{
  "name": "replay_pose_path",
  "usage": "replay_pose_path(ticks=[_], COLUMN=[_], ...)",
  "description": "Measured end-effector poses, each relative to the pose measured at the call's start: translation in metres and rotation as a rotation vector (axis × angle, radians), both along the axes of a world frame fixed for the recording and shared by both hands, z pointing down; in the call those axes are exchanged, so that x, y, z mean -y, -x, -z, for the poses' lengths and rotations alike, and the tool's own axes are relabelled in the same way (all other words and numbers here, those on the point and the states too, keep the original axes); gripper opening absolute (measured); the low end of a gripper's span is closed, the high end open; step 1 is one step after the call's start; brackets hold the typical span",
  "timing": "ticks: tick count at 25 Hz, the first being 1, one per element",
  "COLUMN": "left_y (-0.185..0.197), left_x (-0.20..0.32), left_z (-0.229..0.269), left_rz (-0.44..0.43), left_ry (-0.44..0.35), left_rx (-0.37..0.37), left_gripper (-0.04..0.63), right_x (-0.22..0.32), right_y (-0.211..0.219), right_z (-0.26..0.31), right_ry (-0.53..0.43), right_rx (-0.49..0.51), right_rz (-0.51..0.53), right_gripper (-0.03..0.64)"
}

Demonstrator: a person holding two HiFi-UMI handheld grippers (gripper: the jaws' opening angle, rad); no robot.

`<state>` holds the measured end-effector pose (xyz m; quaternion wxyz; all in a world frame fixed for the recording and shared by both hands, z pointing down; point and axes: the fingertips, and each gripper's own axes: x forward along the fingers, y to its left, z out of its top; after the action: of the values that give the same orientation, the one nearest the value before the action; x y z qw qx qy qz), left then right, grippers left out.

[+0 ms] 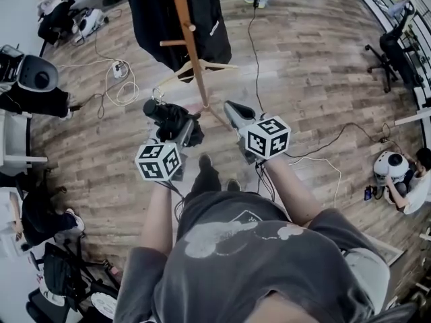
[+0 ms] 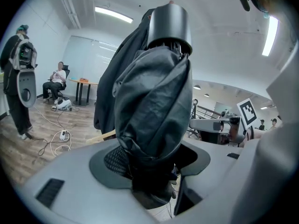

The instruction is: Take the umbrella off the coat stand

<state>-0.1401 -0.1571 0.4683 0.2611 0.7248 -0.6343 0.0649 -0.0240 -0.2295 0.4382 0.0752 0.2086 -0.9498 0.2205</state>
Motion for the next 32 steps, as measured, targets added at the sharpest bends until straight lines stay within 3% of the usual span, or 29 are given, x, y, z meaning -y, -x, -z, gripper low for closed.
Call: replay_pose_path(ticks=[8,17,23,32], left_y=[-0.032,-0.05,-0.051,-0.03], left_x=[-0.044,-0.045,-0.059,-0.131], left_z=[-0.002,0.001,-0.006,-0.009], left_rz=[0.046,0.032,0.016,0.021], left_ry=[0.02,0.012,0.004,0.01], left_rx=[-0.016,-0.02,-0.026,-0.039], left_gripper=[0.267,0.267,0.267,0.267], right_x=[-0.025,-0.025,-0.042,-0.107], right_y=[-0.03,-0.035,-0.026,-0.012], right_z=[-0.004,-0.017,-0.025,-0.012], right_ry=[-0.011,0.018,0.01,-0.018], right_rx=[-0.015,-0.028,-0.058,-0.067], right_rz=[0.026,0.052,0.071,0.062], right_gripper=[-0.003,-0.002,-0.002,-0.003])
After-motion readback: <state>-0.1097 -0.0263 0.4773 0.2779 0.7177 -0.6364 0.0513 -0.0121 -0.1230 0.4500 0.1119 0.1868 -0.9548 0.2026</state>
